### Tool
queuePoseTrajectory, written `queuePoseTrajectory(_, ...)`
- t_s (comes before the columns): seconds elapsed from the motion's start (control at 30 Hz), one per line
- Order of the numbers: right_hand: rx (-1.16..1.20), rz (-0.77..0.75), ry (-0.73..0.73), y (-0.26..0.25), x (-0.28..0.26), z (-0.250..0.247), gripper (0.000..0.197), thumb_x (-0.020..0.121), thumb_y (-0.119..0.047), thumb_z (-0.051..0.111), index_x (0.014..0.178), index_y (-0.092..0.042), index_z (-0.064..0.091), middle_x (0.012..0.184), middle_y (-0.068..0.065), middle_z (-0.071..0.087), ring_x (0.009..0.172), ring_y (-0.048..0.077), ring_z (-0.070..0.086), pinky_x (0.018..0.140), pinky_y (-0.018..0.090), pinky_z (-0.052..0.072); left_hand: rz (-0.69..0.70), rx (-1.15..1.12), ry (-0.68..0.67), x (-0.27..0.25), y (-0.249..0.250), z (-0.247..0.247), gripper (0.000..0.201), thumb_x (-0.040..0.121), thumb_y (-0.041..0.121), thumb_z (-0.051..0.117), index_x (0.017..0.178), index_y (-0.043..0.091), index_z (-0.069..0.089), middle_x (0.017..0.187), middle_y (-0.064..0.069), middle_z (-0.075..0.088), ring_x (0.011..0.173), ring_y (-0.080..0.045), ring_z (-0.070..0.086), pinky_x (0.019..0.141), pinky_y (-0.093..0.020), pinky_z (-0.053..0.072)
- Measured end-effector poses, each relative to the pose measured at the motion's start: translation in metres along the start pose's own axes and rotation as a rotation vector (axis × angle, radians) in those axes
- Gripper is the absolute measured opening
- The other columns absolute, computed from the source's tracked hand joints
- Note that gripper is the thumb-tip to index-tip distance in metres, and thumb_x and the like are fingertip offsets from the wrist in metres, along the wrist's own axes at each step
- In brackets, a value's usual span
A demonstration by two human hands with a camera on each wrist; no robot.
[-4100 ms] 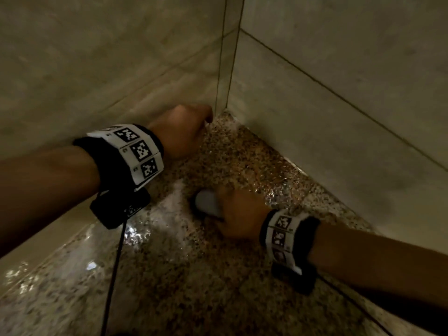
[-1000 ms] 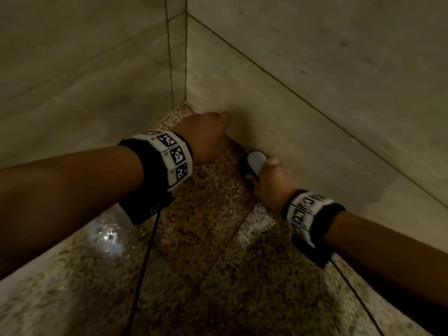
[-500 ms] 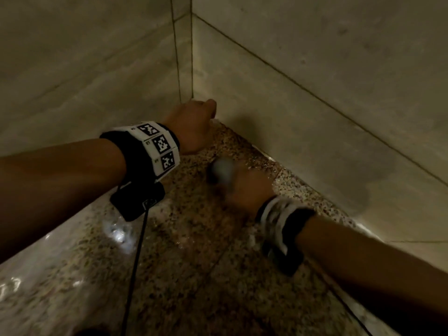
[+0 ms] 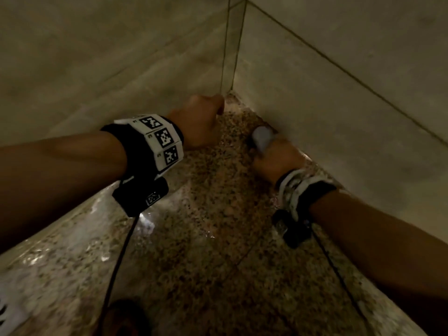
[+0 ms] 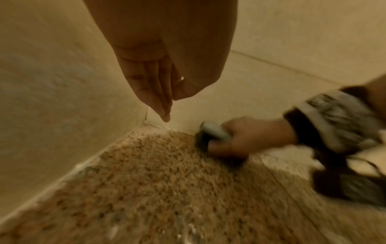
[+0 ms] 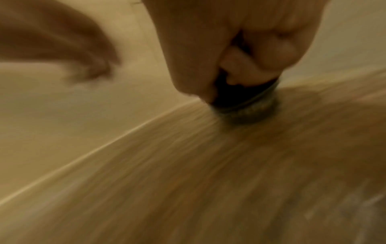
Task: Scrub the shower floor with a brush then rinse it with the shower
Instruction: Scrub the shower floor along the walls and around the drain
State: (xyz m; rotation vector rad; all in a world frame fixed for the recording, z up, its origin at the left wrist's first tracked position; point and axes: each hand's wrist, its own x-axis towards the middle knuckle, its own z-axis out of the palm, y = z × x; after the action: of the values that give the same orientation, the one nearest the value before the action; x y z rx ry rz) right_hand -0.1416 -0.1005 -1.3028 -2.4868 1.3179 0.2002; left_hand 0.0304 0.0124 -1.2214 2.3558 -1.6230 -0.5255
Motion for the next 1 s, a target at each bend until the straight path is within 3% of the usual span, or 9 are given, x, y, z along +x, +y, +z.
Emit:
queuePoseTrajectory(0.17, -0.053, -0.563, -0.362, -0.084, -0.098, 0.047, 0.048, 0.090, -0.043, 0.055, 0.127, -0.012, 0.051, 0.102, 0.009, 0.066, 0.089, 0.033, 0.064, 0.079, 0.042, 0.055, -0.057, -0.054, 0.114, -0.018, -0.015, -0.015, 0.028, 0.087, 0.009, 0.046, 0.114, 0.009, 0.052, 0.084, -0.006, 0.058, 0.082, -0.031, 0.059, 0.073, -0.043, 0.052)
queuePoseTrajectory(0.23, -0.142, -0.576, -0.298, -0.077, -0.067, 0.026, 0.042, 0.090, -0.043, 0.056, 0.121, -0.014, 0.053, 0.097, 0.002, 0.062, 0.088, 0.027, 0.062, 0.075, 0.035, 0.051, -0.069, -0.035, 0.078, -0.028, -0.023, -0.019, 0.030, 0.087, 0.008, 0.045, 0.116, 0.011, 0.051, 0.087, -0.004, 0.057, 0.082, -0.029, 0.059, 0.074, -0.042, 0.053)
queuePoseTrajectory(0.37, -0.082, -0.070, 0.001, -0.051, 0.018, 0.000, 0.059, 0.084, -0.053, 0.054, 0.115, -0.003, 0.056, 0.098, 0.011, 0.061, 0.080, 0.030, 0.058, 0.057, 0.026, 0.038, -0.065, -0.012, 0.078, -0.046, -0.035, -0.023, 0.031, 0.088, 0.005, 0.044, 0.118, 0.010, 0.050, 0.088, -0.006, 0.058, 0.081, -0.030, 0.057, 0.075, -0.041, 0.051)
queuePoseTrajectory(0.43, -0.060, -0.311, -0.022, -0.080, -0.003, 0.022, 0.068, 0.074, -0.057, 0.043, 0.114, -0.003, 0.057, 0.097, 0.012, 0.064, 0.078, 0.030, 0.060, 0.059, 0.029, 0.042, -0.076, 0.007, 0.092, -0.047, -0.037, -0.023, 0.030, 0.088, 0.006, 0.044, 0.118, 0.008, 0.049, 0.089, -0.009, 0.061, 0.082, -0.031, 0.058, 0.076, -0.043, 0.051)
queuePoseTrajectory(0.57, 0.068, -0.720, -0.349, -0.139, -0.104, 0.058, 0.042, 0.091, -0.042, 0.055, 0.114, -0.007, 0.055, 0.092, 0.010, 0.062, 0.078, 0.029, 0.059, 0.066, 0.037, 0.050, -0.067, -0.002, 0.089, -0.036, -0.027, -0.024, 0.031, 0.088, 0.006, 0.044, 0.118, 0.010, 0.048, 0.090, -0.008, 0.058, 0.081, -0.030, 0.057, 0.075, -0.043, 0.051)
queuePoseTrajectory(0.7, -0.124, -0.557, -0.251, -0.108, -0.028, 0.039, 0.051, 0.095, -0.042, 0.048, 0.137, -0.014, 0.048, 0.134, 0.011, 0.054, 0.116, 0.029, 0.055, 0.092, 0.034, 0.045, -0.055, -0.043, 0.114, -0.027, -0.025, -0.028, 0.031, 0.087, 0.008, 0.046, 0.118, 0.013, 0.049, 0.094, -0.005, 0.059, 0.081, -0.026, 0.058, 0.073, -0.042, 0.053)
queuePoseTrajectory(0.83, -0.110, -0.315, 0.035, -0.091, 0.019, 0.016, 0.040, 0.092, -0.042, 0.051, 0.108, -0.006, 0.058, 0.099, 0.016, 0.060, 0.089, 0.035, 0.060, 0.059, 0.029, 0.044, -0.029, -0.044, 0.187, -0.028, -0.029, -0.034, 0.029, 0.088, 0.009, 0.050, 0.116, 0.011, 0.052, 0.091, -0.001, 0.057, 0.081, -0.023, 0.057, 0.073, -0.041, 0.053)
queuePoseTrajectory(0.93, -0.018, -0.694, -0.097, -0.148, -0.054, 0.042, 0.027, 0.096, -0.032, 0.043, 0.099, -0.014, 0.063, 0.078, 0.000, 0.053, 0.077, 0.029, 0.055, 0.063, 0.031, 0.040, -0.035, -0.090, 0.191, -0.028, -0.028, -0.035, 0.030, 0.085, 0.008, 0.045, 0.114, 0.015, 0.052, 0.086, -0.004, 0.061, 0.075, -0.025, 0.060, 0.069, -0.045, 0.054)
queuePoseTrajectory(1.0, 0.109, -0.952, -0.133, -0.164, -0.088, 0.056, 0.024, 0.089, -0.025, 0.042, 0.065, -0.026, 0.043, 0.060, -0.011, 0.020, 0.055, 0.026, 0.039, 0.051, 0.024, 0.026, -0.031, -0.095, 0.195, -0.027, -0.025, -0.037, 0.030, 0.085, 0.008, 0.043, 0.112, 0.016, 0.053, 0.084, -0.004, 0.061, 0.074, -0.026, 0.059, 0.069, -0.044, 0.054)
